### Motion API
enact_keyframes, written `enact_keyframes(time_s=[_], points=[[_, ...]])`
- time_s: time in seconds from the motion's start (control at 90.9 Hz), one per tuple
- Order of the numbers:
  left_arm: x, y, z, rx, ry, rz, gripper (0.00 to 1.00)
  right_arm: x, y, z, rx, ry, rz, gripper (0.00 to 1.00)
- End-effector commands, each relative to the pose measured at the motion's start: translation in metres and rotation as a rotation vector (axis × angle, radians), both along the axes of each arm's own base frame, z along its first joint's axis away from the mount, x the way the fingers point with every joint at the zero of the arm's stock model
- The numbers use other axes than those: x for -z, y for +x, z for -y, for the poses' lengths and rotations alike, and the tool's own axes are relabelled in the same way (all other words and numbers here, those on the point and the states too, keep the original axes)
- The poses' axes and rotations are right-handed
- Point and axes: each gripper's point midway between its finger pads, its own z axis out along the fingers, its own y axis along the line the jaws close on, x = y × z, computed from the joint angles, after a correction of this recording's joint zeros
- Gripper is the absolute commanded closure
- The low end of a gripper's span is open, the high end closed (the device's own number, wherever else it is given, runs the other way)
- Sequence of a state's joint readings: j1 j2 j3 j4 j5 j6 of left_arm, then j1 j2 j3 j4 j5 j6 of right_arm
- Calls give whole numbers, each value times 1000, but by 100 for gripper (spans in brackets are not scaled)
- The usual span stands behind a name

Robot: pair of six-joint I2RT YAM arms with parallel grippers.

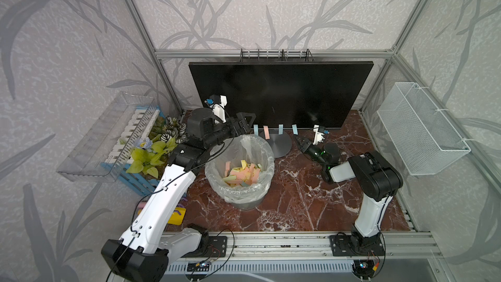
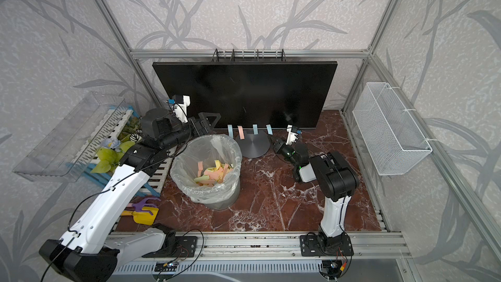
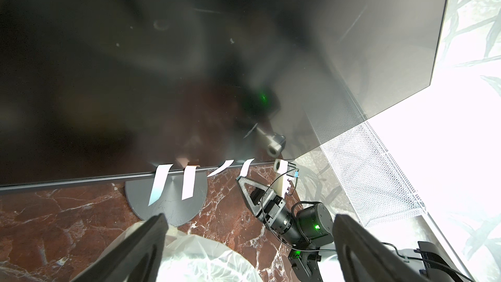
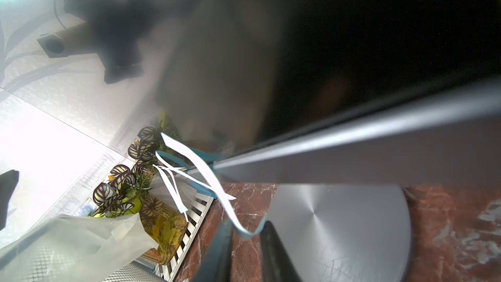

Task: Remove the sticky note from the monitor
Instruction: Tear off the sticky note from the monitor.

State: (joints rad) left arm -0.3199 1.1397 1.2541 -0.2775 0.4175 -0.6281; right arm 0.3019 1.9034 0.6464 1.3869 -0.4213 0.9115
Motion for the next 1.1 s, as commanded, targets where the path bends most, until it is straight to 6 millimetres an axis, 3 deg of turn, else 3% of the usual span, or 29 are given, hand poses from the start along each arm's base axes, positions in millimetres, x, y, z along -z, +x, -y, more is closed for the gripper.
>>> enact_keyframes(time_s=[0.0, 0.297, 0.671, 0.792, 0.968, 1.089], points=[[-11, -8, -1, 8, 4, 38, 0, -18, 7, 4, 26, 30, 36, 88], [-11, -9, -2, 8, 6, 42, 0, -11, -3, 7, 27, 19, 13, 100], [-12, -9, -2, 7, 5, 44, 0, -7, -31, -1, -12, 11, -6, 100], [-15, -10, -3, 1, 4, 55, 0, -22, -53, -7, -47, 34, 8, 100], [-19, -12, -6, -13, 2, 70, 0, -70, -85, -18, -98, 88, 77, 100], [-22, -13, -14, -58, 1, 78, 0, -103, -105, -40, -175, -8, 114, 100]])
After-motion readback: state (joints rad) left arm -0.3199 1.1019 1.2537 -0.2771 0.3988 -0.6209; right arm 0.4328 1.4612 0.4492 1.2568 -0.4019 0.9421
